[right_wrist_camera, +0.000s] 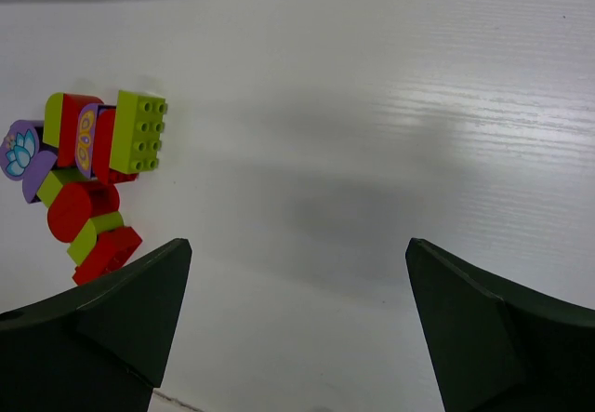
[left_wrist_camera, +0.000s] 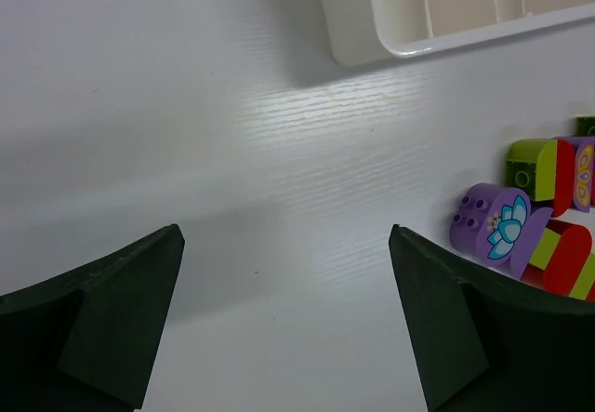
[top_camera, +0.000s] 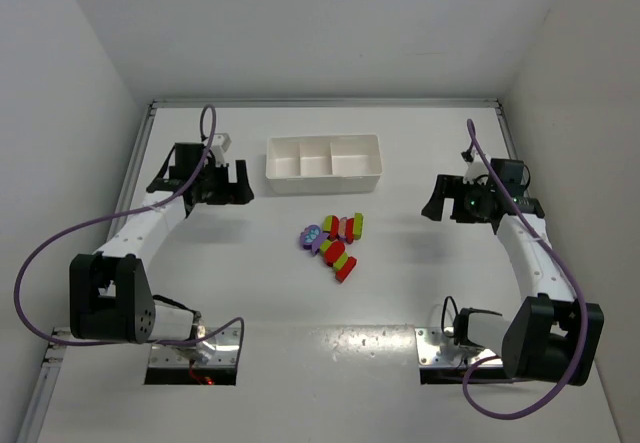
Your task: Sort the legos into containers by color
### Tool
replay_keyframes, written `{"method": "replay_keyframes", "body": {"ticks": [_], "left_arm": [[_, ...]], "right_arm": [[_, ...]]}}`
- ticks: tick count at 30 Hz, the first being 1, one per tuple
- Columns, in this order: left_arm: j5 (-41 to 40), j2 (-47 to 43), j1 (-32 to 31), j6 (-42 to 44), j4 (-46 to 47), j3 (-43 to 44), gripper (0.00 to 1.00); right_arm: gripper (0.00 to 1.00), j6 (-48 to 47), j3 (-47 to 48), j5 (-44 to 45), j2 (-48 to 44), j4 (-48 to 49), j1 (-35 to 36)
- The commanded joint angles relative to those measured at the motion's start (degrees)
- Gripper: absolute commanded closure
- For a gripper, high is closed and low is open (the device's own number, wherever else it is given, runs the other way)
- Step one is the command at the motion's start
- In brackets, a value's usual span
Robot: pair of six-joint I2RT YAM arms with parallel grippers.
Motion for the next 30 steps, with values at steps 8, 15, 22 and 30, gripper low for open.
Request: {"method": "replay_keyframes", "body": {"ticks": [8,15,22,30], "left_arm": [[3.3,-4.1,-10.5,8.1,-0.6,1.2,0.01],[-0.8,-6.5,-25.4,9.7,-1.6,-2.5,0.01],[-2.2,-2.5,-33.8,18.0,-1.6,-2.5,0.01],[9.3,0.2,-34.3,39.6,-6.0,0.7,0.01]], "right_arm": [[0.01,0.7,-0.4,-0.7,-1.3,0.6,-0.2],[0.01,0.7,-0.4,-1.2,-1.3,0.6,-0.2],[0.01,0.7,0.2,-1.2,-1.3,-0.5,-0.2],[0.01,0.2,-0.4,-1.3,-2.4,-1.0,-0.8]]}}
